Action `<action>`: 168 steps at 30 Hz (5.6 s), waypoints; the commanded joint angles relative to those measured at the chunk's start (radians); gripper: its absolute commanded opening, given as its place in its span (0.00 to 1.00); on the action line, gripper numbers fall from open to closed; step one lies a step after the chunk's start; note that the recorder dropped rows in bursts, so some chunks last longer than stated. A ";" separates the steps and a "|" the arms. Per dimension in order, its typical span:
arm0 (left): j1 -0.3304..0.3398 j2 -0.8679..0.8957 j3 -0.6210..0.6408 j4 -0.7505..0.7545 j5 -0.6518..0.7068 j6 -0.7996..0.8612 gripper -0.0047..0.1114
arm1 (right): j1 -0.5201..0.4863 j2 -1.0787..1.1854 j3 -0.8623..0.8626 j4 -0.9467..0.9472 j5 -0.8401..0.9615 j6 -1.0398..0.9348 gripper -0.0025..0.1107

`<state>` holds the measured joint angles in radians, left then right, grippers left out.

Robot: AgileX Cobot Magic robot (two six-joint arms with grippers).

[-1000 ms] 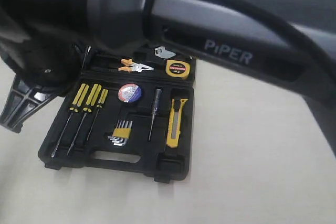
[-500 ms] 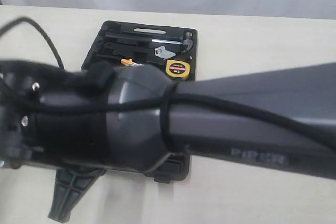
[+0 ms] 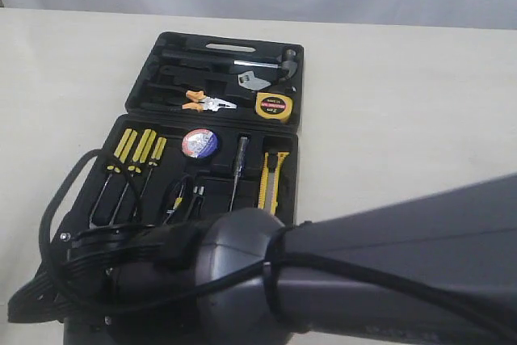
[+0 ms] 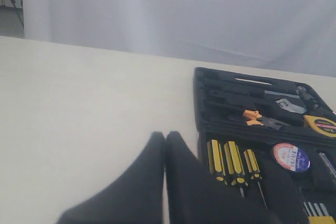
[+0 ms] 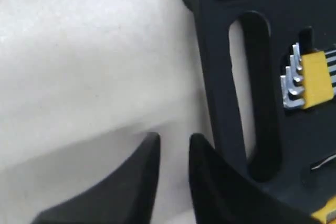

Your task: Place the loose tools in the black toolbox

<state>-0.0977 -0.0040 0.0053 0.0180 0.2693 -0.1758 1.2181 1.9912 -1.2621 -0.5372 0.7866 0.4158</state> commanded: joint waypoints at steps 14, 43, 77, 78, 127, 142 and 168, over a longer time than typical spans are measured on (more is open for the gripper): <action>-0.006 0.004 -0.005 0.005 0.000 0.000 0.04 | -0.006 0.092 0.007 -0.210 -0.068 0.100 0.56; -0.006 0.004 -0.005 0.005 0.000 0.000 0.04 | -0.041 -0.077 0.007 -0.144 0.138 -0.129 0.02; -0.006 0.004 -0.005 0.005 0.000 0.000 0.04 | -0.323 -0.412 -0.226 0.101 0.434 -0.841 0.02; -0.006 0.004 -0.005 0.005 0.000 0.000 0.04 | -0.382 -0.412 -0.226 0.148 0.414 -0.894 0.02; -0.006 0.004 -0.005 -0.004 0.000 0.000 0.04 | -0.868 0.113 -0.402 0.555 -0.297 -1.216 0.77; -0.006 0.004 -0.005 -0.004 0.000 0.000 0.04 | -0.868 -0.059 -0.427 0.537 -0.051 -0.973 0.50; -0.006 0.004 -0.005 -0.002 0.000 0.000 0.04 | -0.966 -0.934 0.402 1.028 -0.406 -0.828 0.02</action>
<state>-0.0977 -0.0040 0.0053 0.0180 0.2693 -0.1758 0.2522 1.1364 -1.0019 0.3290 0.6034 -0.4175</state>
